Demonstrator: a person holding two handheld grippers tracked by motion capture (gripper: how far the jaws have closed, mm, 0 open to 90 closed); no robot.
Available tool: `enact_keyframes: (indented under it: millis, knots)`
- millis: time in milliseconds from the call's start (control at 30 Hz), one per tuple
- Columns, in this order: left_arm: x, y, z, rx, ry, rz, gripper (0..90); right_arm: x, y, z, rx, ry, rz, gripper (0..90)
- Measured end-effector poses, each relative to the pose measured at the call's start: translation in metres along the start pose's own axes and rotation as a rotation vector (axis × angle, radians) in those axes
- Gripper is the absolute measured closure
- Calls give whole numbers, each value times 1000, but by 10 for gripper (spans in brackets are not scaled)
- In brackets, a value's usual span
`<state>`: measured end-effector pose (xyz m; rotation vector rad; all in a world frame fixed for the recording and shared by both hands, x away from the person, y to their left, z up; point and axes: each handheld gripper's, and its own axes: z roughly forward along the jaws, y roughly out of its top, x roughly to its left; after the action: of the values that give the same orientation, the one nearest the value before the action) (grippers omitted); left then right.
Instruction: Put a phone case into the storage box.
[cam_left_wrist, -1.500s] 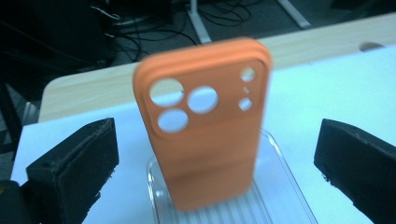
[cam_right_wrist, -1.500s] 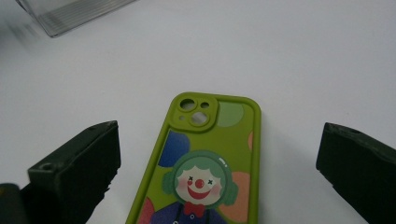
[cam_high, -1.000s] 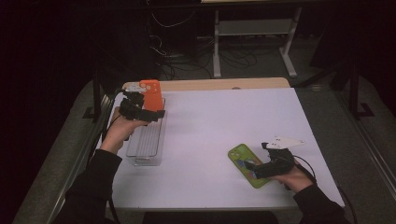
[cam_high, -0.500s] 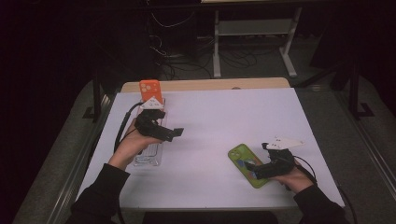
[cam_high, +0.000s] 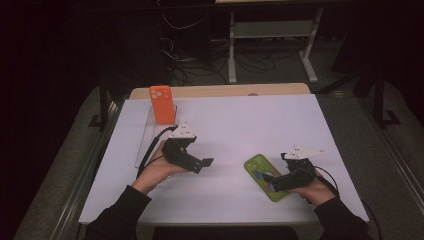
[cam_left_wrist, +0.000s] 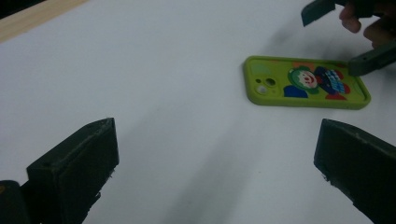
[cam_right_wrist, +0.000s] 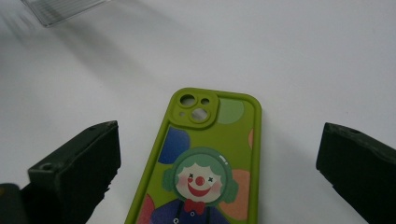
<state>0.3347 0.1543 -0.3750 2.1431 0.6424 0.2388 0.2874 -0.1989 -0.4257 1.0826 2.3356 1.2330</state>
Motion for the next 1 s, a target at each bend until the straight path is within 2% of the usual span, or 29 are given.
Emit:
enact_keyframes:
  millis: [33, 133, 167, 200, 267, 467, 667, 767, 1000]
  knots:
    - [-4, -3, 2, 4, -8, -7, 0, 0, 1, 0, 7, -5, 2, 0]
    - [-10, -8, 4, 3, -16, 12, 0, 1, 3, -1, 12, -11, 10, 0]
    - [-11, -9, 5, -4, -19, 6, 0, 2, 4, -1, 11, -13, 14, 0]
    - [-11, -10, 5, -2, -18, 15, 0, 2, 5, -1, 14, -17, 16, 0]
    - [-10, -12, 5, -14, -19, 1, 0, 2, 7, -2, 19, -27, 26, 0]
    - [-10, -14, 6, -19, -29, -2, 0, 1, 17, 1, 42, -48, 47, 0]
    - [-11, -15, 10, -3, -33, 4, 0, 0, 21, 9, 94, -55, 69, 23]
    - [-12, -16, 11, 2, -36, 8, 0, 0, 23, 12, 130, -33, 87, 17]
    - [-12, -16, 9, -6, -39, 10, 0, 9, 22, 15, 206, -60, 110, 16]
